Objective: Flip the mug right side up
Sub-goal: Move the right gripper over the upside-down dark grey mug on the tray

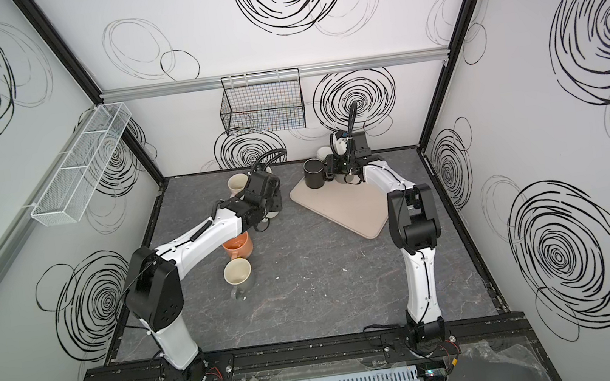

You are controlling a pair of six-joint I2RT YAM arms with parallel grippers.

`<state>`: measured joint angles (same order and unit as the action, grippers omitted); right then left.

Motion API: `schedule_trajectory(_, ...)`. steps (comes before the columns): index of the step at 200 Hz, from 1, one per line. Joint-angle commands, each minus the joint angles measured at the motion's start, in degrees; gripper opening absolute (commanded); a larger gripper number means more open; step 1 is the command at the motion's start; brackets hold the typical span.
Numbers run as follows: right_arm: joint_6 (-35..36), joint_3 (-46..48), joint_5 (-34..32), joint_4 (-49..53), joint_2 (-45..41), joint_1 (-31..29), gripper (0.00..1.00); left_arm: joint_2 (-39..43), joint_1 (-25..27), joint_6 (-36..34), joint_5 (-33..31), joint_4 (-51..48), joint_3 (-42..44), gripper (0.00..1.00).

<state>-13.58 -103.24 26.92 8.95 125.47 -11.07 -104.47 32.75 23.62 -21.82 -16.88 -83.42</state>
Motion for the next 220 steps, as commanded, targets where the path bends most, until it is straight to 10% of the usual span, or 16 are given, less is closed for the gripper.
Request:
schedule_trajectory(1, 3.25, -5.31, 0.27, 2.60, 3.36, -0.35, 0.48, 1.76, 0.09, 0.38, 0.72, 2.04, -0.48, 0.43)
schedule_trajectory(220, 7.87, -5.49, -6.80, 7.12, 2.32, -3.35, 0.49, 2.25, -0.15, 1.77, 1.78, 3.09, 1.85, 0.44)
